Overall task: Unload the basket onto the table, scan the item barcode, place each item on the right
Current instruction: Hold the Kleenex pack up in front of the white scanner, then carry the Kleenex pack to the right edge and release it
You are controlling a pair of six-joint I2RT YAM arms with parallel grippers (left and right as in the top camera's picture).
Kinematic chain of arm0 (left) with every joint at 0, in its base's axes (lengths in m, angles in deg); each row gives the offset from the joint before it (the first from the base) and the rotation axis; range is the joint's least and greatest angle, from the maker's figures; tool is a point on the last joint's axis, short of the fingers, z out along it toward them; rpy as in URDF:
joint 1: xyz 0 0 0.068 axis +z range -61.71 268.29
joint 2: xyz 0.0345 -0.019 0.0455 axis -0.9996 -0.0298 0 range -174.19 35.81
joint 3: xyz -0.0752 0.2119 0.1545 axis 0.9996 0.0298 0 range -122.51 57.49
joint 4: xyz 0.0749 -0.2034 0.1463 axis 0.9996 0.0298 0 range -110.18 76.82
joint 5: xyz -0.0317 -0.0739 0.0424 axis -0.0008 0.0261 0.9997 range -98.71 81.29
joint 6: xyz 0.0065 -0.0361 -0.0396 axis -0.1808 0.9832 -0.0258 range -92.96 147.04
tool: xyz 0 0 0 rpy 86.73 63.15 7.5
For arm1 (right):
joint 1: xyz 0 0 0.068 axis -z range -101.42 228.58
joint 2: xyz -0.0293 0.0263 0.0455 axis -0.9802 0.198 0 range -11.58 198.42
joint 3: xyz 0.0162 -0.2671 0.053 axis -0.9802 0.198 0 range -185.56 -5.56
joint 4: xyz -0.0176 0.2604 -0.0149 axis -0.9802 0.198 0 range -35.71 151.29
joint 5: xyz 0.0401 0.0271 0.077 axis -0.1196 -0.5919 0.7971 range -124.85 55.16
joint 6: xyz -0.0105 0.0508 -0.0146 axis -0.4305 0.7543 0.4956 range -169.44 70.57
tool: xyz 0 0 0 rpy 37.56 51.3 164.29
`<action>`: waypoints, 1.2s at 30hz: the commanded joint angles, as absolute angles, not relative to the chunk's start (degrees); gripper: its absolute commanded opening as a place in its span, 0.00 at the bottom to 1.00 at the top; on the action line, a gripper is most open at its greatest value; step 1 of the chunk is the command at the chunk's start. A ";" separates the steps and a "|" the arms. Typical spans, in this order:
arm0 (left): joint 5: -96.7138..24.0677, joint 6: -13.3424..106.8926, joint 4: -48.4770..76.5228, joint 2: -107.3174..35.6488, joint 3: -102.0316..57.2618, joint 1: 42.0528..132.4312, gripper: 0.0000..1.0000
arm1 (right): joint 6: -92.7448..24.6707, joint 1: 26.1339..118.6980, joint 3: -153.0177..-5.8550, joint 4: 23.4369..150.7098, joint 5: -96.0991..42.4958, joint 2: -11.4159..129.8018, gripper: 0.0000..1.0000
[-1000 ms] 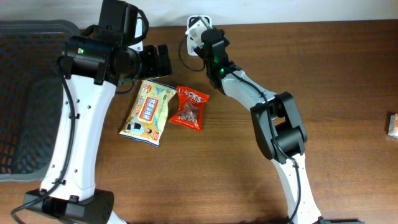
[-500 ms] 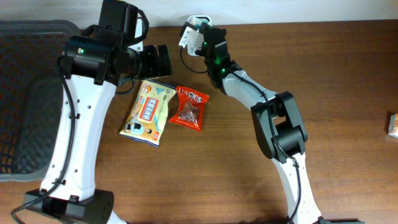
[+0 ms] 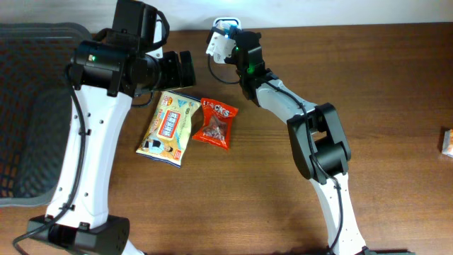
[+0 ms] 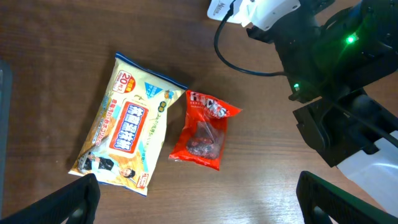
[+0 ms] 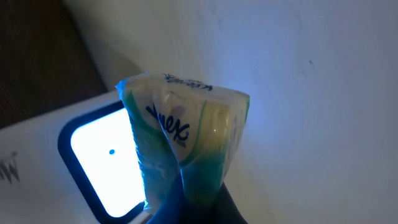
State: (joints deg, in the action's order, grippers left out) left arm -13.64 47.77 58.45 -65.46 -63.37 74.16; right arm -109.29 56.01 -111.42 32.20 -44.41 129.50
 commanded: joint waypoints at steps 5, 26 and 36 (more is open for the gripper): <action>-13.42 47.07 58.38 -65.51 -63.45 74.18 0.99 | -102.10 56.49 -111.66 15.68 -59.97 129.23 0.04; -13.42 47.09 58.36 -65.51 -63.45 74.18 0.99 | -36.53 116.42 -111.64 98.60 -48.78 118.87 0.23; -13.42 47.09 58.36 -65.51 -63.45 74.18 0.99 | -33.43 123.16 -111.66 102.82 -45.02 105.02 0.99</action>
